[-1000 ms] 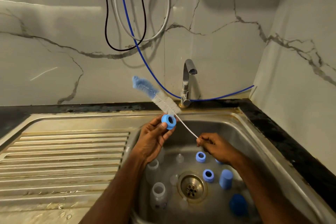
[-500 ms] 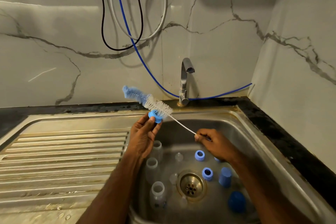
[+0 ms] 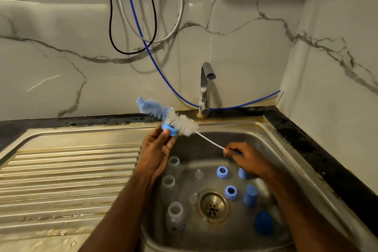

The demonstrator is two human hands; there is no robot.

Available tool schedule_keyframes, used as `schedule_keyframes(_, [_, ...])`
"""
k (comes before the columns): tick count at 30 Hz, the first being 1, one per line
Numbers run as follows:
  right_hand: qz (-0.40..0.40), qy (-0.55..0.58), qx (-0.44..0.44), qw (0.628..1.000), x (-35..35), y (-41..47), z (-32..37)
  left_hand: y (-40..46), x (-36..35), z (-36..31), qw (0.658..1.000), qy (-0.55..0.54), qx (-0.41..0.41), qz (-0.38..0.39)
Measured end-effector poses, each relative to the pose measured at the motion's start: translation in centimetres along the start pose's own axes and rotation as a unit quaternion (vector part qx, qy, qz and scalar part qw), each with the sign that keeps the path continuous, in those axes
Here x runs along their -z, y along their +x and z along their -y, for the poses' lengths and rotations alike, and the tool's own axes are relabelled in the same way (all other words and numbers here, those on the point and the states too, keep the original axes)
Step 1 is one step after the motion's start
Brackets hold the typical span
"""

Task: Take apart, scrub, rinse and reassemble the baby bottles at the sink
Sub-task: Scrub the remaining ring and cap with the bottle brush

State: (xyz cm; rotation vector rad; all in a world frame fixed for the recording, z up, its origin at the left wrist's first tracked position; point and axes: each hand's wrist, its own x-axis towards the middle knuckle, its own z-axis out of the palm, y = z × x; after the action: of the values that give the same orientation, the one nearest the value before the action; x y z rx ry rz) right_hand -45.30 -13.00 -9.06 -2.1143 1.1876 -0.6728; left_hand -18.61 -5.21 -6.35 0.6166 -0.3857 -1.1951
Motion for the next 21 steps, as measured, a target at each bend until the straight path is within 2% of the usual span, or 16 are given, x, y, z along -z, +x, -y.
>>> schedule_keyframes(3, [0.013,0.009,0.019,1.0,-1.1,0.1,1.3,-0.8,-1.2,1.8,0.998,0.054,0.023,0.025])
schedule_keyframes(7, [0.003,0.05,0.011,0.999,0.3,-0.1,0.4,-0.7,-1.3,1.4,1.0,-0.003,0.016,0.015])
schedule_keyframes(9, [0.004,0.052,-0.001,0.999,1.0,-0.5,-0.3,-0.6,-0.7,1.1,0.999,0.004,0.019,0.033])
schedule_keyframes(12, [0.007,0.032,-0.008,0.999,0.0,-0.7,0.6,-1.1,-0.9,3.3,0.987,0.119,0.036,0.097])
schedule_keyframes(15, [-0.007,-0.012,0.005,1.0,-0.8,-0.2,1.4,-1.8,-1.5,7.1,0.939,0.299,0.04,0.163])
schedule_keyframes(18, [-0.016,-0.012,-0.008,1.0,0.9,-0.6,0.6,-2.4,-1.6,9.9,0.881,0.428,0.01,0.199])
schedule_keyframes(19, [-0.017,-0.007,-0.016,1.0,1.8,-0.8,-0.2,-2.5,-1.4,10.4,0.853,0.477,-0.012,0.212])
schedule_keyframes(21, [-0.023,0.001,-0.036,0.999,3.6,-1.4,-2.0,-2.5,-1.0,11.4,0.773,0.578,-0.072,0.25])
